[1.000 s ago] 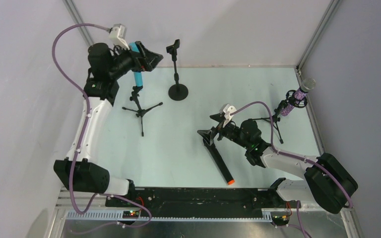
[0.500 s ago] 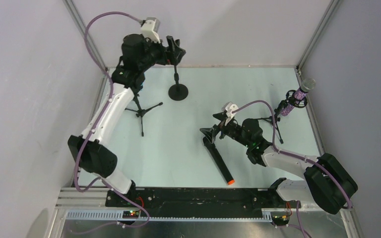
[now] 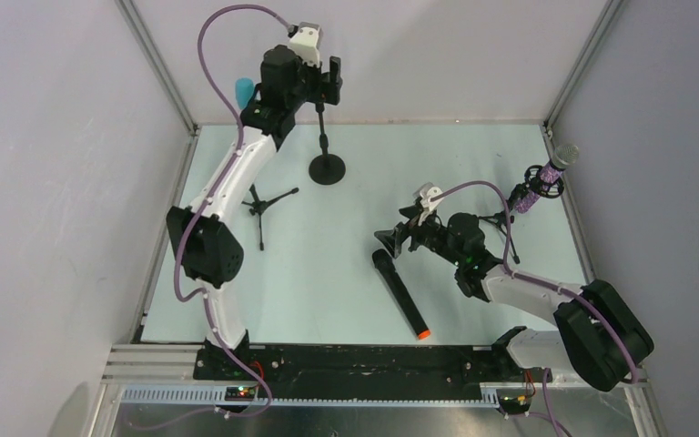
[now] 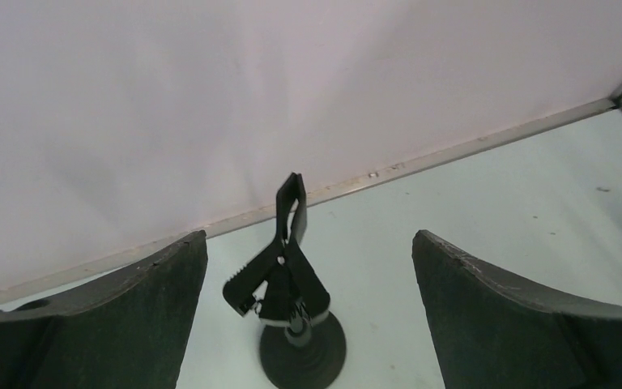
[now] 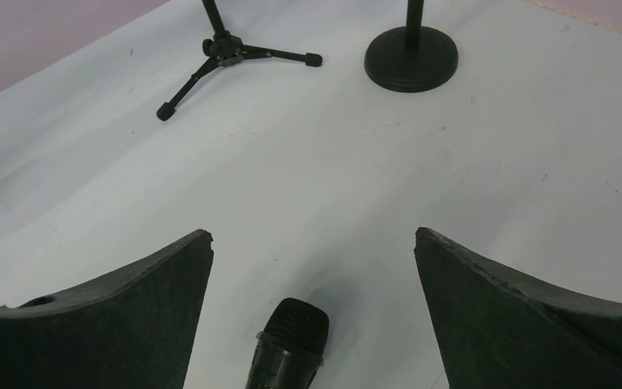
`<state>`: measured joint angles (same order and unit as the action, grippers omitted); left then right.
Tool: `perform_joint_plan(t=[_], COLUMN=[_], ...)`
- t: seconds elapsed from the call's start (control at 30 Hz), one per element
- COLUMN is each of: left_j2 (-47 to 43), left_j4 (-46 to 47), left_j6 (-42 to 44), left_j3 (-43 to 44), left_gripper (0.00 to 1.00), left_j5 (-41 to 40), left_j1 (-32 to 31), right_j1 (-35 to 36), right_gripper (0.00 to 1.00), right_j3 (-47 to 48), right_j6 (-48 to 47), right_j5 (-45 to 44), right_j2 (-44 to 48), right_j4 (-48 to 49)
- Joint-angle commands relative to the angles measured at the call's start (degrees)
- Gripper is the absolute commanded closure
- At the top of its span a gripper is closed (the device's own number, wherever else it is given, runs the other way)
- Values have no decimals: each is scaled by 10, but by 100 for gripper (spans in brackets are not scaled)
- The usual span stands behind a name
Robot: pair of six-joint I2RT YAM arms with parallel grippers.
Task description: Attach the microphones to the stand
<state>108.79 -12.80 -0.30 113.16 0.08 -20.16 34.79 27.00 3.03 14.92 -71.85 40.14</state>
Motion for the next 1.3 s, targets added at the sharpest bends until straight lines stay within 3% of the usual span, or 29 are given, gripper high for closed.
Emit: perform_joint_plan(t=[0.0, 0.4, 0.5, 0.73, 0.87, 1.27], left_j2=[32, 81, 84, 71, 60, -23], left_j4=[14, 14, 14, 14, 14, 14], left_j6=[53, 65, 64, 75, 80, 76], left_j3=[56, 61, 57, 37, 21, -37], left_gripper=[0, 15, 29, 81, 99, 100], left_j5=[-28, -6, 22, 33, 41, 125], left_j1=[1, 8, 12, 13, 13, 4], right_j1=[-10, -23, -23, -23, -24, -24], right_gripper=[1, 1, 1, 1, 1, 1], right_j3=[-1, 0, 0, 0, 0, 0], right_j6=[12, 25, 28, 33, 35, 34], right_j5=[10, 18, 19, 19, 20, 19], right_j2=[-9, -23, -23, -23, -23, -7], right_j4=[5, 19, 19, 22, 28, 25])
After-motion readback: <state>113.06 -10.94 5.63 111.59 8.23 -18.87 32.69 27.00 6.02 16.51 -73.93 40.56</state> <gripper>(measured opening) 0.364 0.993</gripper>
